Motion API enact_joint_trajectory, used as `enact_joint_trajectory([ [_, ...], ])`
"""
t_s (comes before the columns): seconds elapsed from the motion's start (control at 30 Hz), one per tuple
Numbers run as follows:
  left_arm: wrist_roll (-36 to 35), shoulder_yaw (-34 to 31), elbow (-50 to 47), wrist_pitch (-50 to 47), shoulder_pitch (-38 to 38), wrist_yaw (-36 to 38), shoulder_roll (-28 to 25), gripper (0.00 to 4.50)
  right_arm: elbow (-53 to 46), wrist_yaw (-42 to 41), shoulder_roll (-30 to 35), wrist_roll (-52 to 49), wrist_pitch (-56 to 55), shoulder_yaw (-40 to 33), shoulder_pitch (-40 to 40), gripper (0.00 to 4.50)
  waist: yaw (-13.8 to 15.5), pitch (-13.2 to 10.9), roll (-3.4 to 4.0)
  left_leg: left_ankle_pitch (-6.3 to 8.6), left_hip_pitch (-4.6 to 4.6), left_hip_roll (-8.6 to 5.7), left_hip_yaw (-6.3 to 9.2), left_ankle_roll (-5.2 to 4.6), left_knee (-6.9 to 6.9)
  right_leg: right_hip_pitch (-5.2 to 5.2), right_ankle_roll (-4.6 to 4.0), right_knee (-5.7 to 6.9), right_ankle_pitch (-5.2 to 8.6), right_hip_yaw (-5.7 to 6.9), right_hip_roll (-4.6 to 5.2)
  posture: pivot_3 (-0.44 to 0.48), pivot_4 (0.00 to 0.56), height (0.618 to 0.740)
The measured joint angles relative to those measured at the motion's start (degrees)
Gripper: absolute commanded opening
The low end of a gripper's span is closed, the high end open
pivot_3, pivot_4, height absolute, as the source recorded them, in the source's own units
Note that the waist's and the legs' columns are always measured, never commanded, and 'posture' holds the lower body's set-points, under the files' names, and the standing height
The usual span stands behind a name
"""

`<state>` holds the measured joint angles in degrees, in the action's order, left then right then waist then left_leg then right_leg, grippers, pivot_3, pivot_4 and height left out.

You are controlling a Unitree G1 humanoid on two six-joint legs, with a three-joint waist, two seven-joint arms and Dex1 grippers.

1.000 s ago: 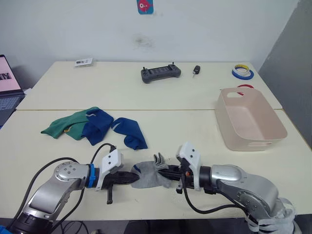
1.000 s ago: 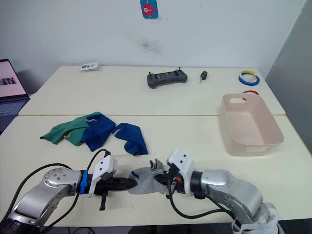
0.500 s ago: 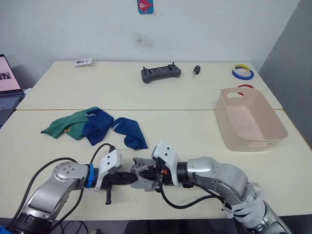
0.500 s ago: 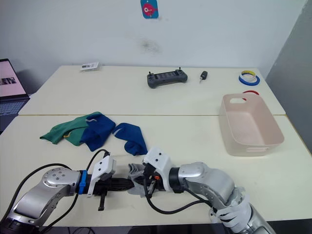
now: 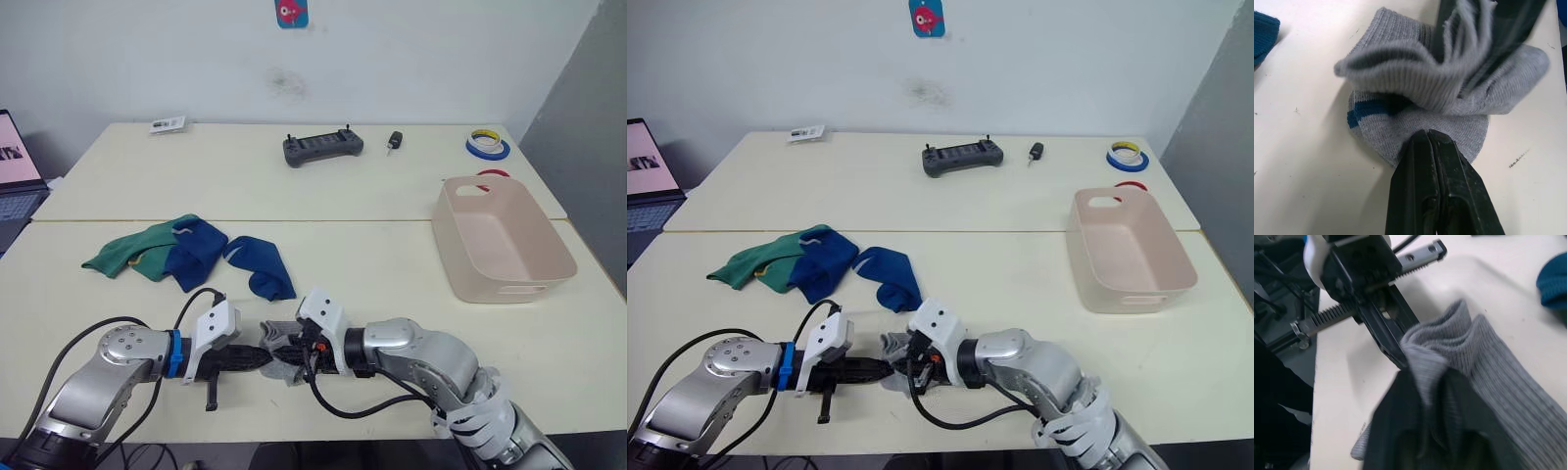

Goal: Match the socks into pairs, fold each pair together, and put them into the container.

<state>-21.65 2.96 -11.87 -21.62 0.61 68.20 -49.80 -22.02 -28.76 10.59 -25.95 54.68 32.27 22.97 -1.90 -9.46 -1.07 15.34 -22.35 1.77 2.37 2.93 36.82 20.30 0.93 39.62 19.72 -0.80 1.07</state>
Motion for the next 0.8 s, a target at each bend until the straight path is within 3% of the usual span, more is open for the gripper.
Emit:
enact_joint_trajectory([
  [0.03, 0.0, 0.0, 0.2, 0.2, -0.1, 0.0, 0.0, 0.00, -0.3, 0.0, -0.4, -0.6, 0.4, -0.7, 0.0, 2.13, 0.0, 0.0, 0.00, 0.00, 0.00, 0.00, 0.00, 0.00, 0.00, 0.00, 0.00, 0.00, 0.00, 0.00, 0.00, 0.000, 0.150, 0.740],
  [0.17, 0.0, 0.1, 0.9, 0.8, -0.4, 0.0, 0.1, 0.00, -3.1, -0.2, 0.1, -4.1, 3.8, -5.7, 0.0, 2.13, 0.0, 0.0, 0.00, 0.00, 0.00, -0.01, 0.00, 0.00, 0.01, -0.01, 0.00, 0.00, 0.00, 0.01, 0.02, 0.000, 0.150, 0.740],
  [0.3, 0.0, 0.1, 1.6, 1.0, -1.0, 0.0, 0.3, 0.00, -8.6, -3.9, 7.0, -7.4, 6.2, -8.0, -0.2, 2.13, 0.1, 0.0, 0.02, 0.00, -0.01, -0.02, 0.00, 0.00, 0.00, -0.02, 0.00, -0.01, 0.00, 0.01, 0.03, 0.000, 0.150, 0.740],
  [0.4, 0.0, 0.1, 2.0, 1.2, -1.1, 0.0, 0.4, 0.00, -9.2, -4.9, 9.8, -6.7, 4.0, -9.0, -1.6, 1.54, 0.1, 0.0, 0.02, 0.00, 0.00, -0.01, 0.02, 0.00, 0.00, -0.01, 0.00, -0.01, 0.00, 0.03, 0.00, 0.000, 0.150, 0.740],
  [0.53, 0.0, 0.1, 2.6, 1.8, -1.4, 0.0, 0.5, 0.00, -8.7, -4.8, 8.5, -6.3, 0.7, -9.1, -2.3, 0.19, 0.0, 0.0, 0.05, 0.00, 0.00, -0.01, 0.02, 0.00, -0.01, 0.00, 0.00, 0.02, 0.00, 0.01, -0.01, 0.000, 0.150, 0.740],
  [0.57, 0.0, 0.1, 2.6, 1.9, -1.4, -0.1, 0.5, 0.00, -8.4, -4.9, 8.5, -5.7, -0.3, -9.0, -2.3, 0.05, 0.0, 0.0, 0.05, 0.00, 0.00, -0.01, 0.02, 0.00, 0.00, 0.00, 0.00, 0.02, 0.00, 0.02, -0.01, 0.000, 0.150, 0.740],
  [0.8, 0.0, 0.0, 2.6, 1.9, -1.2, -0.3, 0.5, 0.00, -3.9, -5.6, 9.3, -0.7, -4.9, -4.2, -3.1, 0.05, 0.0, 0.0, 0.05, 0.00, 0.00, -0.01, 0.01, 0.00, 0.00, 0.00, 0.00, 0.02, 0.00, 0.01, 0.00, 0.000, 0.150, 0.740],
])
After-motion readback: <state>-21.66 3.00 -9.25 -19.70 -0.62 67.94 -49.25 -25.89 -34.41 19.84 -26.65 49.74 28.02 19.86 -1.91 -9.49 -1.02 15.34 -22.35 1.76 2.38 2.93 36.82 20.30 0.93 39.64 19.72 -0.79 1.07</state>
